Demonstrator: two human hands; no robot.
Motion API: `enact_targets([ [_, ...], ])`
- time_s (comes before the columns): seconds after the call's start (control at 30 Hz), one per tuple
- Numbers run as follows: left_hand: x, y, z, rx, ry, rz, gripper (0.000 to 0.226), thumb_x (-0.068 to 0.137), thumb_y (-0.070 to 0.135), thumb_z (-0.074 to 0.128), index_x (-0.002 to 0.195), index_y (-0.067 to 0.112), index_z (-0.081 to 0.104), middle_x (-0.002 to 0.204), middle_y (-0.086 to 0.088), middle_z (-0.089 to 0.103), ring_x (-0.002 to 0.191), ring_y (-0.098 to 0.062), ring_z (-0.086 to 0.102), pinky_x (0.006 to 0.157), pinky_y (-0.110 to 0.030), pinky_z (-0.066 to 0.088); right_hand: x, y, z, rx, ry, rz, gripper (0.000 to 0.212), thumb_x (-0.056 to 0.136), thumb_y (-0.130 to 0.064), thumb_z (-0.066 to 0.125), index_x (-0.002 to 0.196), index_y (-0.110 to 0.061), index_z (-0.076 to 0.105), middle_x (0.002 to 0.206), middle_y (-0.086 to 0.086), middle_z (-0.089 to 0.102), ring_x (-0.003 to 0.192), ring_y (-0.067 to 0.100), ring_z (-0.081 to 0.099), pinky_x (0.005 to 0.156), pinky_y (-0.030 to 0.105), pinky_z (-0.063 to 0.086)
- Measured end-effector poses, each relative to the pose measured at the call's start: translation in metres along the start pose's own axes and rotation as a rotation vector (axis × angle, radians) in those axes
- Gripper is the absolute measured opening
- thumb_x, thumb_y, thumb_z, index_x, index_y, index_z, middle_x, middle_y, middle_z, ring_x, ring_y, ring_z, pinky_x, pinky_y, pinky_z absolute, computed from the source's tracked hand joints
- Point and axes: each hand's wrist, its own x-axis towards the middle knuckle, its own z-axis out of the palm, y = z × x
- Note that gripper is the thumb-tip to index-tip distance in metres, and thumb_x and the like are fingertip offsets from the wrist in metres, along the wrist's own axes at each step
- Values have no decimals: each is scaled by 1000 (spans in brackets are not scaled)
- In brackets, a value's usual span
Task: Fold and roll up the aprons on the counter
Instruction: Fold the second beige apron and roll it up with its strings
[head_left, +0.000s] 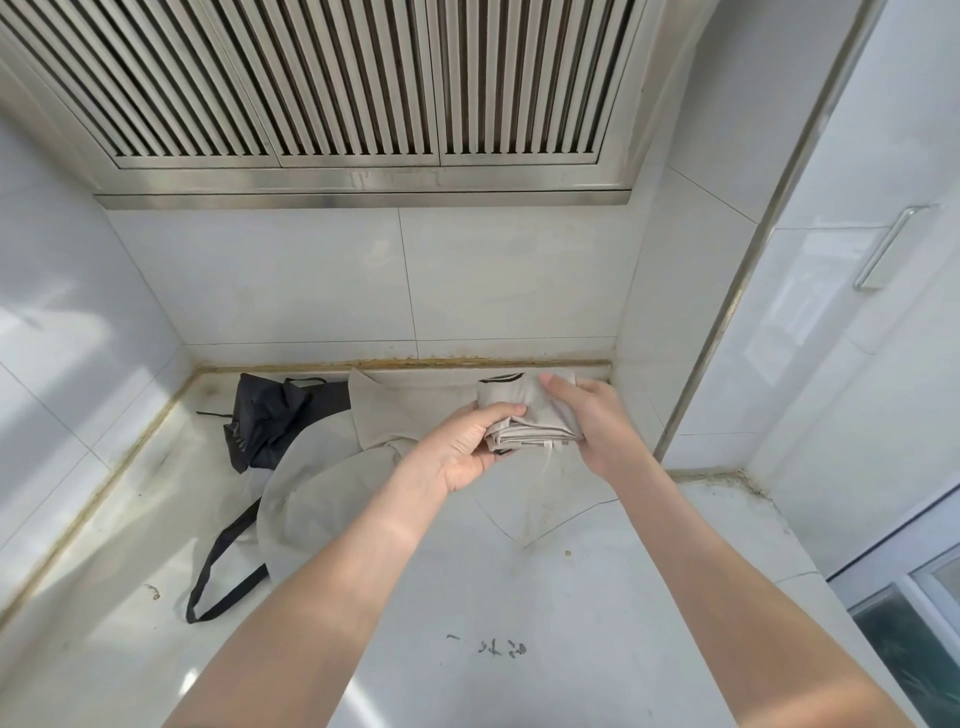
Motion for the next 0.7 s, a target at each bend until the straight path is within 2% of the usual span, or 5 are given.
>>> enact_targets([
  [0.13,3,3,-3,-12,34,35,11,88,4,59,80,11,59,58,0,67,53,-10,66,58,-24,56,5,4,-1,153,94,-31,25,83,-17,72,81,-15,48,75,4,56,74,21,55,65,32,44],
  [0.3,-3,3,-9,36,-104,-71,9,92,15,60,93,7,64,77,-10,71,69,-20,71,64,-35,61,2,3,-5,-96,-87,35,11,96,-20,56,96,-10,60,88,3,67,80,15,63,70,28,50],
  [0.47,-7,0,-2,192,-169,-92,6,91,13,61,90,8,64,73,-8,72,60,-17,69,47,-16,51,5,4,-9,-139,22,25,24,97,-20,54,78,-8,61,71,5,65,67,18,60,61,27,48],
  [0.6,-4,-2,0,151,-94,-25,9,90,4,60,82,5,63,64,-6,68,56,-17,68,48,-17,51,4,7,-9,-71,-21,11,14,97,-21,55,90,-9,60,82,5,64,76,21,61,70,35,48],
  [0.7,-1,-1,0,-64,-5,11,15,92,2,56,77,0,60,60,-10,66,53,-19,67,46,-17,51,-1,10,-7,-168,-22,67,31,97,-39,51,110,-10,55,92,4,61,75,18,61,69,35,52],
])
